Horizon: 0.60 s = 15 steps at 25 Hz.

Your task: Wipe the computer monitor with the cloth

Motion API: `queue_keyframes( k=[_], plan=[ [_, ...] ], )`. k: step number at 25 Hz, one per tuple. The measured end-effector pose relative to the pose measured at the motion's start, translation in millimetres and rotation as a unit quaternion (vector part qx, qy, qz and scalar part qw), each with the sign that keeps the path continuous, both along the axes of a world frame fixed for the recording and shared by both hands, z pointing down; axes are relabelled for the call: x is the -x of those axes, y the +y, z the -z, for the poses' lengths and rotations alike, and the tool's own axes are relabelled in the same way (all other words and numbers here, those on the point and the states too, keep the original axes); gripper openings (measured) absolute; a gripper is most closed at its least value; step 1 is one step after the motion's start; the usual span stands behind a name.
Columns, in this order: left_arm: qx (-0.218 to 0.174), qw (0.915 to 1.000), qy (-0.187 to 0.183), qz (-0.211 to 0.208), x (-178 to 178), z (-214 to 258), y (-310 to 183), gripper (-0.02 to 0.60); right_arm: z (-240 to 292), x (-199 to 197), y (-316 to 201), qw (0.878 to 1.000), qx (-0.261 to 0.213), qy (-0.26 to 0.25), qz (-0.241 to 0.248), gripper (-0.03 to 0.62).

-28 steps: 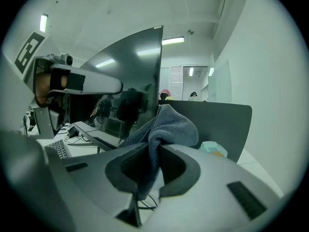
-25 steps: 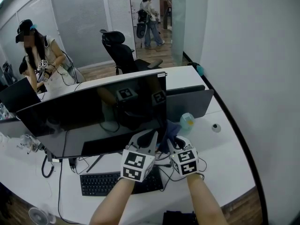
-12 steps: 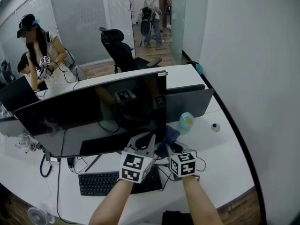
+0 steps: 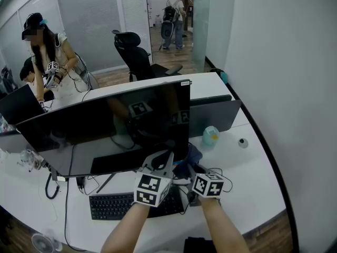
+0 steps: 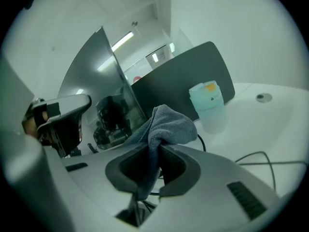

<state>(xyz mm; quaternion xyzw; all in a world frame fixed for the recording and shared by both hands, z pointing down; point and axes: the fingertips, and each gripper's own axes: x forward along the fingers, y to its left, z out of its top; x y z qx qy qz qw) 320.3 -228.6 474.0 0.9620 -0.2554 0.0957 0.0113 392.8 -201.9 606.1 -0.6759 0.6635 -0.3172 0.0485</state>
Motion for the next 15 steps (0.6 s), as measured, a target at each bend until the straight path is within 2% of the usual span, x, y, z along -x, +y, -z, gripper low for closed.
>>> queue_keyframes(
  k=[2,4,8,12,15],
  plan=[
    [0.001,1.0,0.001,0.002,4.4,1.1,-0.8,0.008,-2.9,1.5,-1.2,0.998,-0.009,-0.055,-0.03,0.057],
    [0.001,1.0,0.002,0.003,10.3,1.8,-1.2,0.008,-5.2,3.0,-1.7,0.99,-0.021,-0.117,-0.069,0.057],
    [0.0,1.0,0.001,0.007,27.2,0.4,-2.9,0.008,-9.2,6.7,-1.8,0.963,-0.056,-0.222,-0.141,0.057],
    [0.007,0.9998,0.003,0.018,48.3,-3.0,-6.5,0.008,-11.3,13.0,-3.0,0.936,-0.089,-0.284,-0.187,0.057],
    [0.012,0.9997,0.004,0.021,62.2,-5.4,-6.1,0.008,-12.8,15.7,-2.7,0.923,-0.109,-0.303,-0.212,0.057]
  ],
)
